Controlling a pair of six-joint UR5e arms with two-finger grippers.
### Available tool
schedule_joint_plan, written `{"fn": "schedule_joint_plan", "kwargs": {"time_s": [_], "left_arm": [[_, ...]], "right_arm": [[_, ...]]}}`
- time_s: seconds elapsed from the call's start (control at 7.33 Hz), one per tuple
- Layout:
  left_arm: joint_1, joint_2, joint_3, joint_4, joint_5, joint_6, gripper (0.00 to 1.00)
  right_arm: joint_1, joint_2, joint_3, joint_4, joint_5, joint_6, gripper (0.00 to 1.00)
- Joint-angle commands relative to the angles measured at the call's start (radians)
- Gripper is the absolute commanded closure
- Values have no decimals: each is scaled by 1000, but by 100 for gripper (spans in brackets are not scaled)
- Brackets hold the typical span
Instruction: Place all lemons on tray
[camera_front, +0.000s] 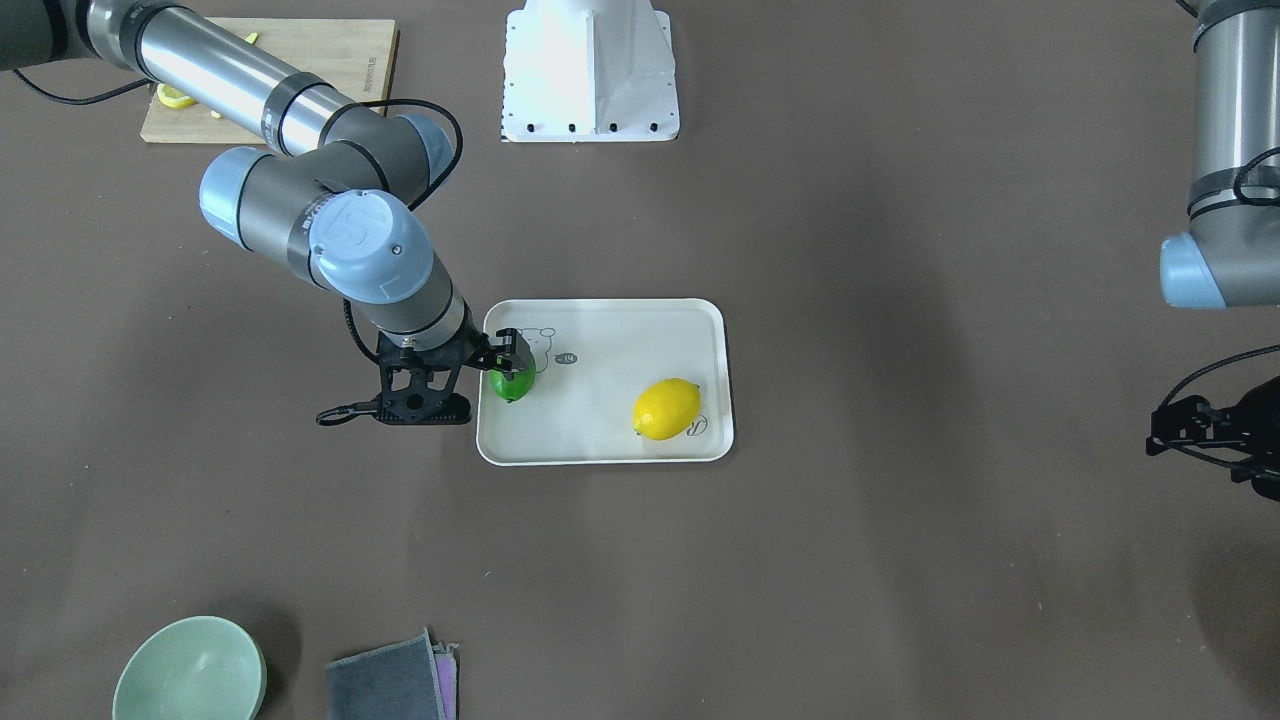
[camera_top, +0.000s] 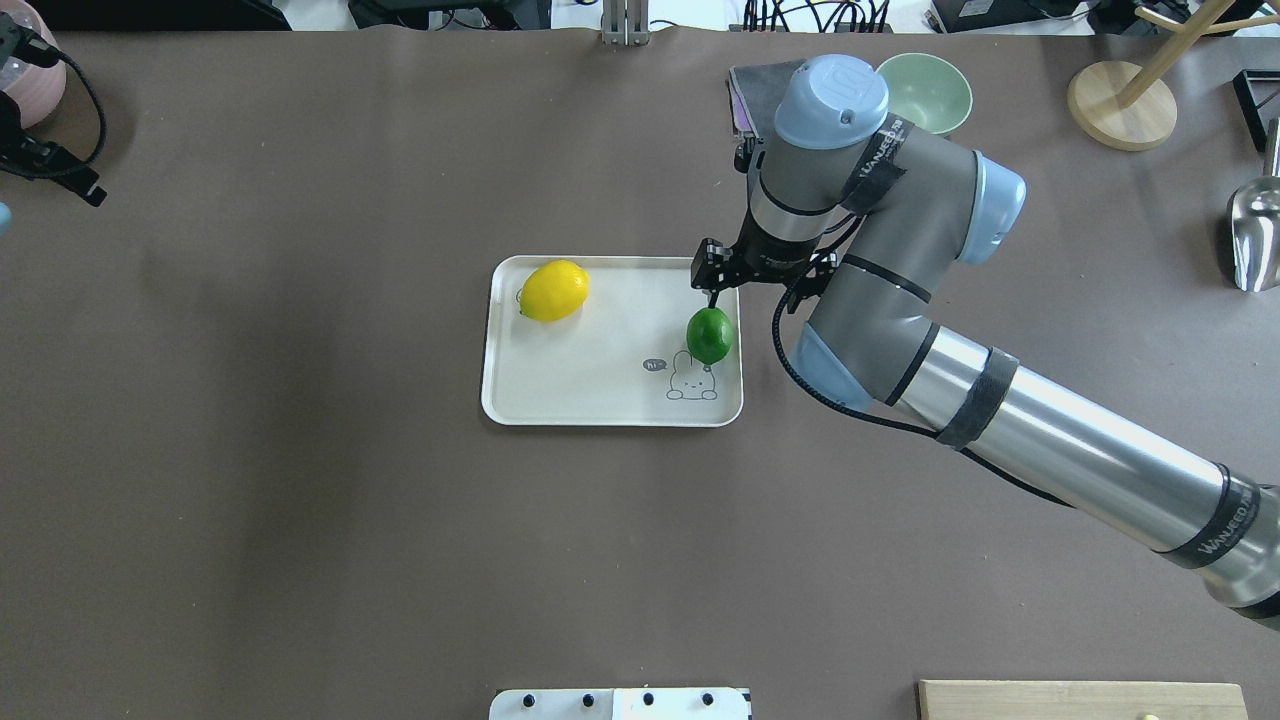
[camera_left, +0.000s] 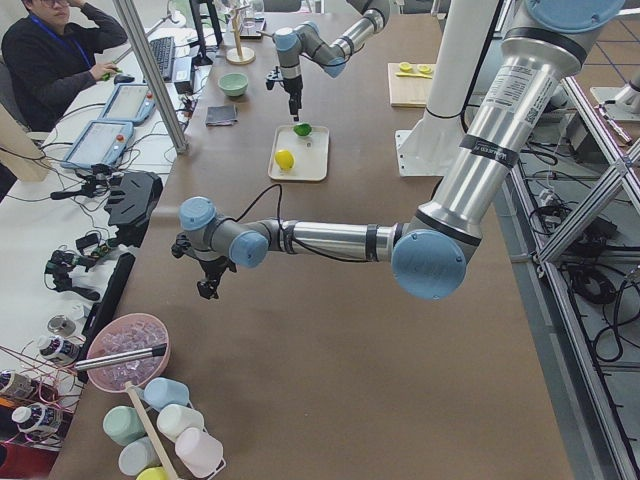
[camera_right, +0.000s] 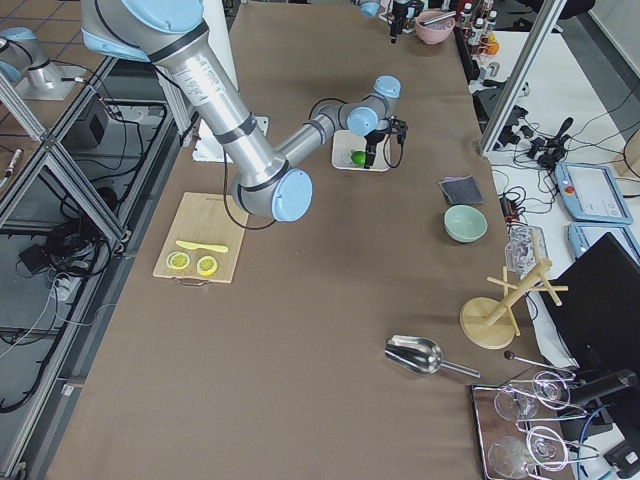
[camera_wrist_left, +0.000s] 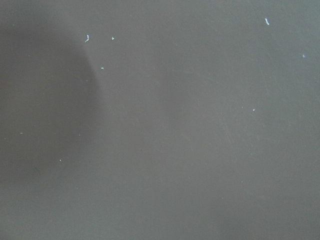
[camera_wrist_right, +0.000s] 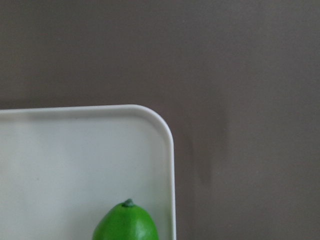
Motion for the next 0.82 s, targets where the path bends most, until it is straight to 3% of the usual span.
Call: {"fn": "schedule_joint_plan", "kwargs": {"time_s": [0.0, 0.41, 0.68], "left_arm": [[-11, -1, -7, 2, -3, 2, 3], [-147, 17, -8, 67, -122, 12, 3], [-207, 34, -27, 110, -141, 125, 3]], "right_arm": [[116, -59, -27, -6, 20, -142, 0], [357, -214, 0, -42, 163, -487, 0], [509, -300, 122, -260, 156, -823, 0]]}}
